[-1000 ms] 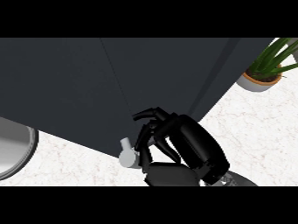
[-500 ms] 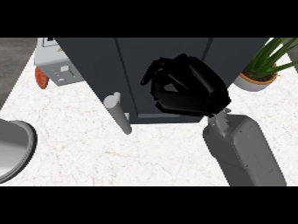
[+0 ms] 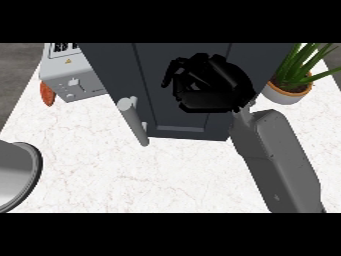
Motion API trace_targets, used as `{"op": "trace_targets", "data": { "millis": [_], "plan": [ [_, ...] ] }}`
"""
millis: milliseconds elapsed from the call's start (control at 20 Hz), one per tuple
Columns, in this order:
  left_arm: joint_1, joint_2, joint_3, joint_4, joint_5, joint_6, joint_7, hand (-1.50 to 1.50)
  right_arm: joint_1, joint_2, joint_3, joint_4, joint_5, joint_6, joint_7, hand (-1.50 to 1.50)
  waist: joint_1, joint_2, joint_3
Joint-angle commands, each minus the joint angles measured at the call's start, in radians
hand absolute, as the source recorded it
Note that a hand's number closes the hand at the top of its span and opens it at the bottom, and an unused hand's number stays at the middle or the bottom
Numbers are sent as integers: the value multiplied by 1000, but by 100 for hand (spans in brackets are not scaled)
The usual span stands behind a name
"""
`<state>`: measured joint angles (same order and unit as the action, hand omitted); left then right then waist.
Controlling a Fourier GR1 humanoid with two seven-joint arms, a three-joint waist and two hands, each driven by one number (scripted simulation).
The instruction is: Pick up the bottled water, place it into the cabinet and close the cabinet
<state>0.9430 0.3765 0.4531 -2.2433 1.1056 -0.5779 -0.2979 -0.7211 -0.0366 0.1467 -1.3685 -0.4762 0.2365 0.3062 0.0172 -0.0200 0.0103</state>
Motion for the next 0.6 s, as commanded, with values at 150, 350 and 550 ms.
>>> {"op": "trace_targets", "data": {
  "millis": [150, 350, 550],
  "plan": [
    [-17, 4, 13, 21, 42, -30, 41, -150, -117, 35, -30, 236, 35, -4, -99, 150, 32, 30, -10],
    [-83, 34, 25, 73, 45, -6, 54, -150, -194, 34, -37, 204, -54, 11, 1, 150, 25, 29, -11],
    [-82, 39, 24, 34, 53, 14, 76, -150, -167, 34, -28, 183, -56, 1, 4, 150, 30, 30, -10]
  ]
}}
